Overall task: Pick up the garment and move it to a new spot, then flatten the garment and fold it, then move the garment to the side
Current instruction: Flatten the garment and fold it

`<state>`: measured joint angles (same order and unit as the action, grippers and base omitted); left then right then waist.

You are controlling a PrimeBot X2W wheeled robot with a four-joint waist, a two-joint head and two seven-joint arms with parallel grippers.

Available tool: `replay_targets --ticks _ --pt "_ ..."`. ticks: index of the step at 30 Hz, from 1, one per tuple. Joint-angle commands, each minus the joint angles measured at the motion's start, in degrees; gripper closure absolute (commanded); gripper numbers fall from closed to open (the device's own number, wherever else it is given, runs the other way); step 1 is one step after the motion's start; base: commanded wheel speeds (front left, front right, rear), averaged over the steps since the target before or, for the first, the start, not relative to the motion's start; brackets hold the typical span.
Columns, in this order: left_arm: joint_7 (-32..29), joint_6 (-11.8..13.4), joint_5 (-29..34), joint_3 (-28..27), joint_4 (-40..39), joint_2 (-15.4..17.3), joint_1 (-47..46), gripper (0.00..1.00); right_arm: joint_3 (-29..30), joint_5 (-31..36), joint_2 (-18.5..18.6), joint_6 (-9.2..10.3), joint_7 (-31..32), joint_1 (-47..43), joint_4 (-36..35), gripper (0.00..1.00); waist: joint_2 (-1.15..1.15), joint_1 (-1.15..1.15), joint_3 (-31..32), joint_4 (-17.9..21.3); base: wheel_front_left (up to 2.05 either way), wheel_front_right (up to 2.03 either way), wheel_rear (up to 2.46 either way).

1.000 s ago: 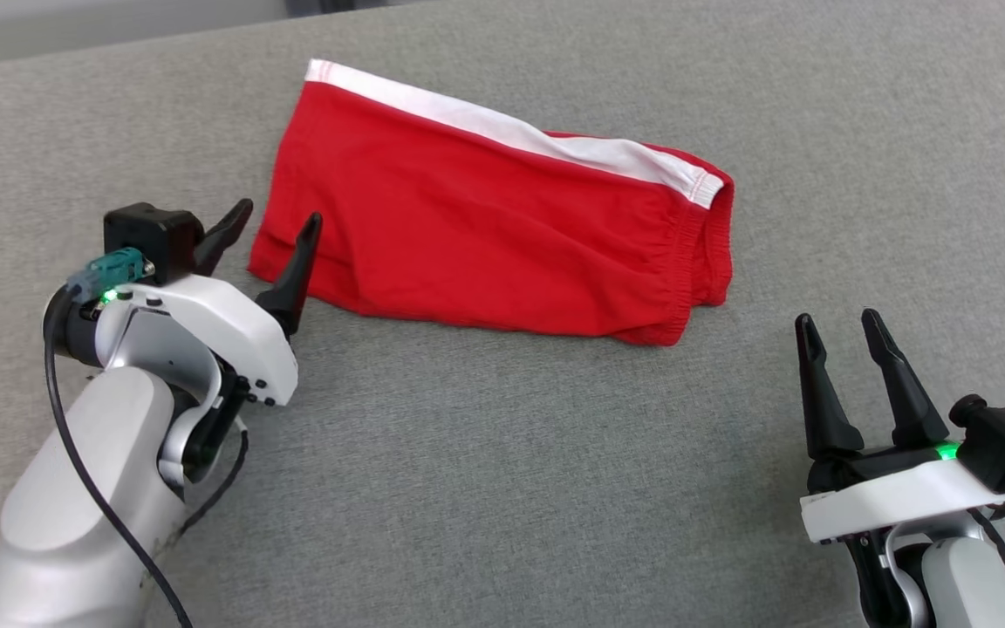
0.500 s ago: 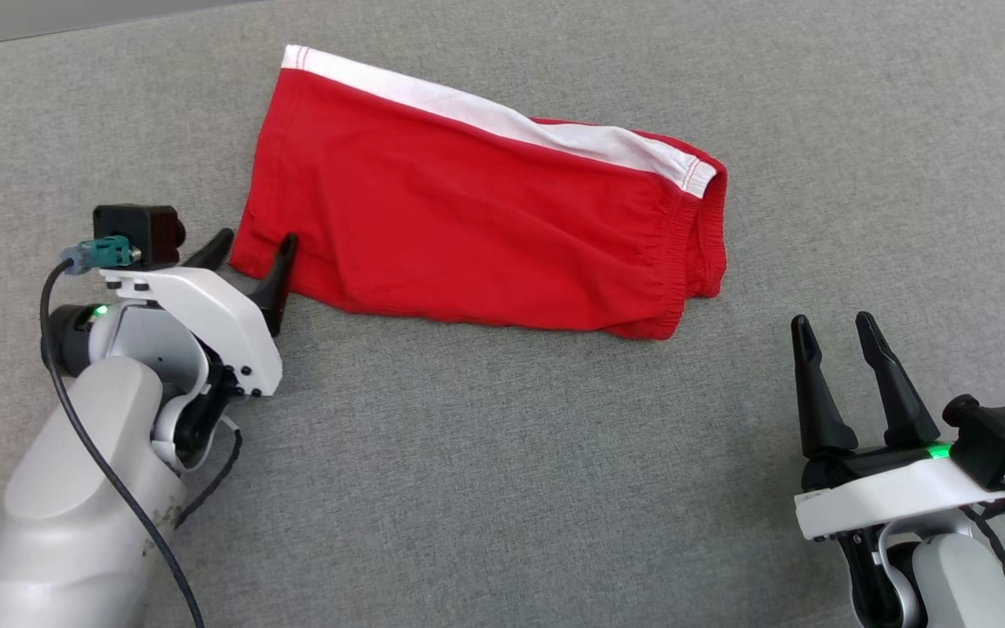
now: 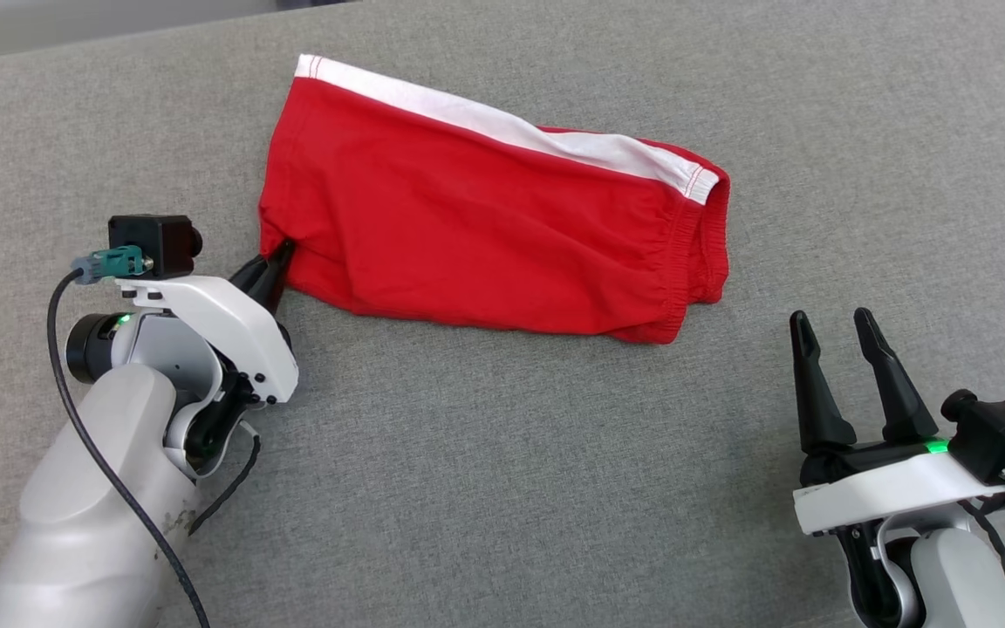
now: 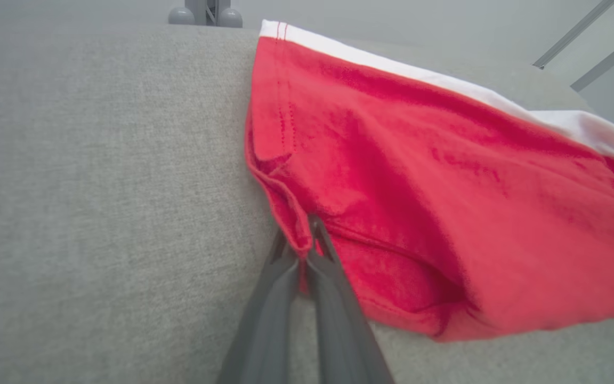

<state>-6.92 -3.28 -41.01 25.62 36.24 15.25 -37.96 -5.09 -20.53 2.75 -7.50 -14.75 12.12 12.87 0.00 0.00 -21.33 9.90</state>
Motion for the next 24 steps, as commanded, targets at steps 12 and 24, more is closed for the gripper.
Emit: replay_targets --ticks 12,24 --pt "4.44 1.76 -4.34 -3.15 -6.48 -0.27 10.2 1.0 2.07 -0.11 0.31 0.02 -0.56 -2.76 -0.09 0.0 0.0 0.0 2.93 -1.03 0.0 0.0 0.0" --pt "4.81 6.1 -6.24 -2.35 -23.68 -0.62 25.83 1.0 4.67 2.18 0.33 0.02 1.78 -4.57 -2.03 0.0 0.0 0.0 5.17 -5.07 0.0 0.0 0.0"
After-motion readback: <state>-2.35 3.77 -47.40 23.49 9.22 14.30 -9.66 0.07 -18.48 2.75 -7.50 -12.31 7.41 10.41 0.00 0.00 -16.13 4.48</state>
